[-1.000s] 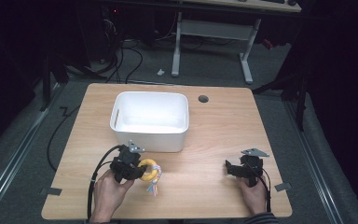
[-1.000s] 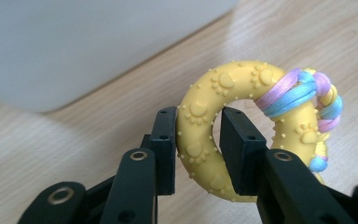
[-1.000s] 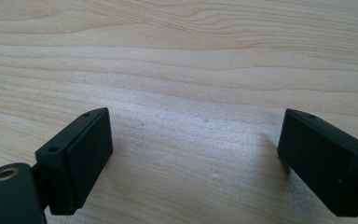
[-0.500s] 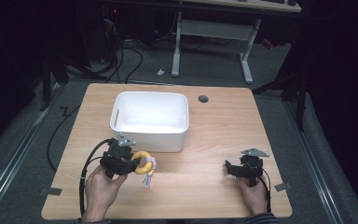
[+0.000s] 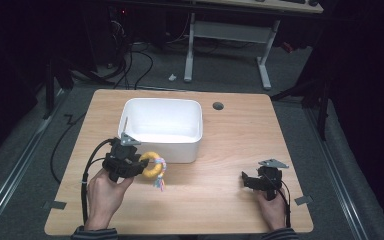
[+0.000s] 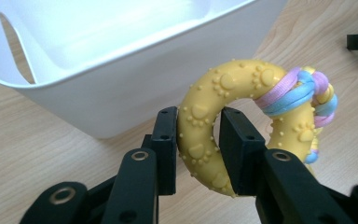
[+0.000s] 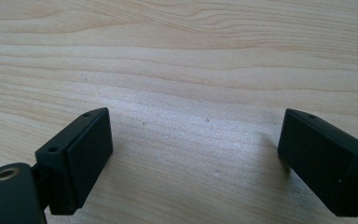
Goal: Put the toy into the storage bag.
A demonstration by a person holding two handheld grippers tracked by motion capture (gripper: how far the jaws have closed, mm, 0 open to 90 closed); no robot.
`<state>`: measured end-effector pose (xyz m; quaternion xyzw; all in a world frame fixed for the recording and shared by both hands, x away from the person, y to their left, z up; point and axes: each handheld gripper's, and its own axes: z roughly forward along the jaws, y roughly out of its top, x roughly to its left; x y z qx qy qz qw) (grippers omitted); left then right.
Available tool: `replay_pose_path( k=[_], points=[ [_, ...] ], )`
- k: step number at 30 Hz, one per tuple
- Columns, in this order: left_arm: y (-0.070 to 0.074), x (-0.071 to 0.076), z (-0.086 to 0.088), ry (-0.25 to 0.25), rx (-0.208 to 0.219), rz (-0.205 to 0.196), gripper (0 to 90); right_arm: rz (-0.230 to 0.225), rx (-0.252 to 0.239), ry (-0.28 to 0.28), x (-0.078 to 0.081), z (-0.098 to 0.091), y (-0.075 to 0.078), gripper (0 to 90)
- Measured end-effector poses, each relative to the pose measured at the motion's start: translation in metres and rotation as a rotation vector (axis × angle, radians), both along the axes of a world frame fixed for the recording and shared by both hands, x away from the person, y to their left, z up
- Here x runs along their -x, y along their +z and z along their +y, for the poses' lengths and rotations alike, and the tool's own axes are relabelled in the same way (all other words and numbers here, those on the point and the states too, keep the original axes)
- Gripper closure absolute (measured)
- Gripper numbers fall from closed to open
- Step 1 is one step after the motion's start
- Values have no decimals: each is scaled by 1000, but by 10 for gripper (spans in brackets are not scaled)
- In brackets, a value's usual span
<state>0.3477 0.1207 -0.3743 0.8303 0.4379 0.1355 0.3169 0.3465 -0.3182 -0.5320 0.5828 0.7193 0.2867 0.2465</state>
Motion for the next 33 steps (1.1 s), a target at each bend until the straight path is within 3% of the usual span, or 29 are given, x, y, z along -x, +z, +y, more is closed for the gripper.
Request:
replay_pose_path(
  k=[12,16,33],
  points=[
    [20,-9,8,9,10,-9,686,2,-1,1,0,0,0,97],
    [29,-12,9,-4,35,-11,687,1,-2,2,0,0,0,99],
    [47,-33,0,-22,27,-9,688,3,-4,2,0,0,0,100]
  ],
)
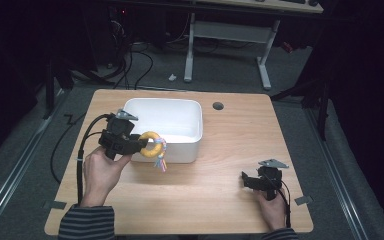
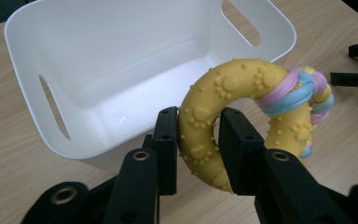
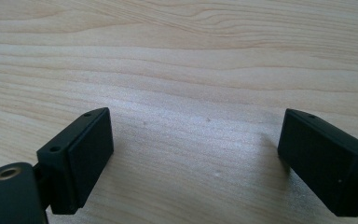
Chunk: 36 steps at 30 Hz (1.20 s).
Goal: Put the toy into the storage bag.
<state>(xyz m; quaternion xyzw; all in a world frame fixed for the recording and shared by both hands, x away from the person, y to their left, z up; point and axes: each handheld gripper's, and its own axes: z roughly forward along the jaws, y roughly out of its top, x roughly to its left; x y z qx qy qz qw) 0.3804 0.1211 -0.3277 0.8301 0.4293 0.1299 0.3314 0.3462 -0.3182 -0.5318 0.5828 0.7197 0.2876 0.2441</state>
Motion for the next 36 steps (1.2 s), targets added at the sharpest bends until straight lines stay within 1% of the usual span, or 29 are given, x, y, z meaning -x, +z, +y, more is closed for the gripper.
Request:
replay_pose_path(
  k=[3,8,11,12,14,18,24,25,26,27,28,29,33,36],
  points=[
    [4,-3,0,0,7,-1,688,-1,1,1,0,0,0,100],
    [8,-8,-1,5,4,2,688,-1,1,1,0,0,0,101],
    [10,-15,0,15,12,11,689,-1,0,1,0,0,0,101],
    [12,-20,0,20,8,15,689,-1,0,1,0,0,0,100],
    [13,-22,-1,21,11,15,689,-1,0,1,0,0,0,100],
    [17,-31,-4,29,25,16,689,-1,0,1,0,0,0,101],
    [21,-40,-10,34,12,20,689,-1,0,1,0,0,0,101],
    [22,-44,-11,37,19,23,689,-1,0,1,0,0,0,101],
    [22,-44,-11,37,19,23,690,-1,0,1,0,0,0,101],
    [23,-48,-12,42,21,27,689,-1,0,2,0,0,0,101],
    [23,-48,-12,42,21,27,689,-1,0,1,0,0,0,101],
    [23,-52,-14,50,18,27,690,-1,0,1,0,0,0,101],
    [24,-58,-15,61,12,33,689,-1,0,2,0,0,0,101],
    [23,-64,-17,77,15,33,690,-1,0,1,0,0,0,101]
  ],
)
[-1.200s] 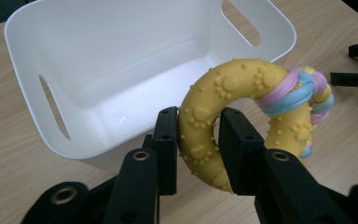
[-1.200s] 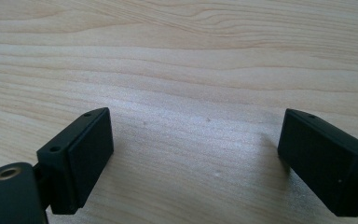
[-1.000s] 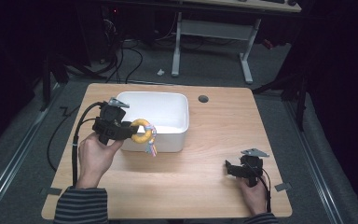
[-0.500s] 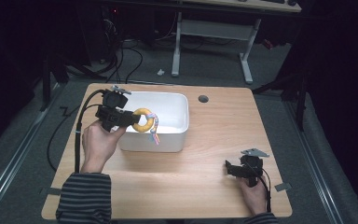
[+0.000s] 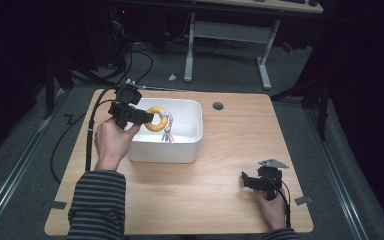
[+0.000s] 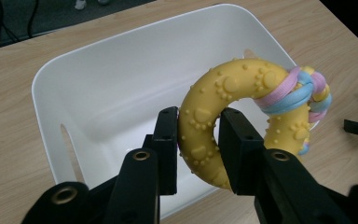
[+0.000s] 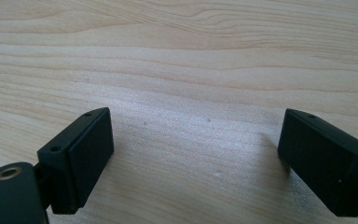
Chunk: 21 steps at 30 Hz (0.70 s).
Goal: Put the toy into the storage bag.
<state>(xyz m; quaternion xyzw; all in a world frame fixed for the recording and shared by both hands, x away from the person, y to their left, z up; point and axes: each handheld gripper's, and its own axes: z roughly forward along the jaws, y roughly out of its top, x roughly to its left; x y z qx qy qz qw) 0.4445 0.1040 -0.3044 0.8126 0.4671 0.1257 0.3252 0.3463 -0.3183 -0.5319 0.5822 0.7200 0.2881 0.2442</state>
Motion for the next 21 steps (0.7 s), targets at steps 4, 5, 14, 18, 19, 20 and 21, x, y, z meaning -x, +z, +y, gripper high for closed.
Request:
replay_pose_path(
  k=[4,5,14,18,19,20,21],
  points=[
    [-2,-5,0,14,5,0,690,-1,1,0,0,0,0,103],
    [-2,-6,0,21,3,-2,690,-1,2,0,0,0,0,105],
    [-9,-17,-1,61,11,-1,690,-3,1,7,0,1,0,117],
    [-12,-22,-3,69,6,4,690,-3,1,7,0,1,0,118],
    [-14,-24,-4,77,0,8,690,-3,1,7,1,1,0,117],
    [-15,-25,-4,80,-3,6,690,-4,1,7,0,1,0,118],
    [-16,-26,-4,85,-2,7,690,-3,1,7,0,1,0,117]
  ],
)
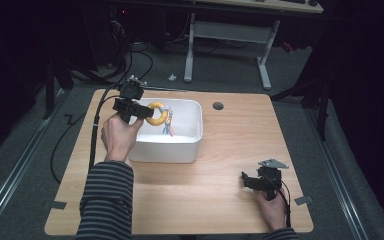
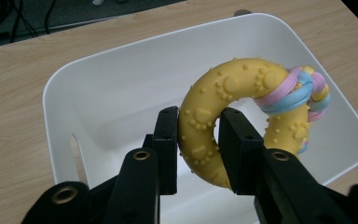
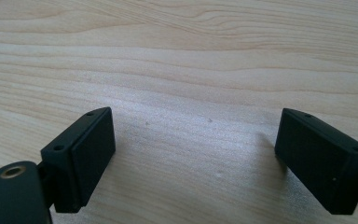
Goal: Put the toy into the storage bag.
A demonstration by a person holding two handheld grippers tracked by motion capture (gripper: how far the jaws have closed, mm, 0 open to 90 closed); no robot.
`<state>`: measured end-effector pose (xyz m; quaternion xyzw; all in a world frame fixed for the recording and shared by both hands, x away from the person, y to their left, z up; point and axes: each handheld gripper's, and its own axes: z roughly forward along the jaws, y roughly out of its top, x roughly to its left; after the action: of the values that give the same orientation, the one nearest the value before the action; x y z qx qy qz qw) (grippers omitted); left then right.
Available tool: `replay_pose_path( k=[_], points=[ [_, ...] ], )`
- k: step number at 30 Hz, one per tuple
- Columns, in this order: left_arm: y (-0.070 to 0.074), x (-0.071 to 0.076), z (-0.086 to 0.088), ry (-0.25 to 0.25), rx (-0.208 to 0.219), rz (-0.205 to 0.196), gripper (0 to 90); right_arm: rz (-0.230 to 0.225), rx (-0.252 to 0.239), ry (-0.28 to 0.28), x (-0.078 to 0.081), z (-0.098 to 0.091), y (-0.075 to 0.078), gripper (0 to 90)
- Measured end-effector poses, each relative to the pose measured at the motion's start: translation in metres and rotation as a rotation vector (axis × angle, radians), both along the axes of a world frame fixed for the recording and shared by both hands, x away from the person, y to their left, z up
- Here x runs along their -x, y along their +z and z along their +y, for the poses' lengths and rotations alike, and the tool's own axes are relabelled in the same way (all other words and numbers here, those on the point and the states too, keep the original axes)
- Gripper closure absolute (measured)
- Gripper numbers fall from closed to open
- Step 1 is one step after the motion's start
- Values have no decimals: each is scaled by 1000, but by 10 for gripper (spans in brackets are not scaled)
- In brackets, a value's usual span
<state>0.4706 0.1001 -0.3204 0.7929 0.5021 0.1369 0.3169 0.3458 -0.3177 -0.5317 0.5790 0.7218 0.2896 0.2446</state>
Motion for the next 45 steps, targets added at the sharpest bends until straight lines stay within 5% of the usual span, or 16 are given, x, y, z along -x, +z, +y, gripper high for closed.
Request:
replay_pose_path(
  k=[17,45],
  points=[
    [-22,-8,0,11,-52,48,690,0,0,0,0,0,0,118],
    [-44,5,-9,-34,-108,92,690,-1,0,0,0,0,0,118]
  ],
)
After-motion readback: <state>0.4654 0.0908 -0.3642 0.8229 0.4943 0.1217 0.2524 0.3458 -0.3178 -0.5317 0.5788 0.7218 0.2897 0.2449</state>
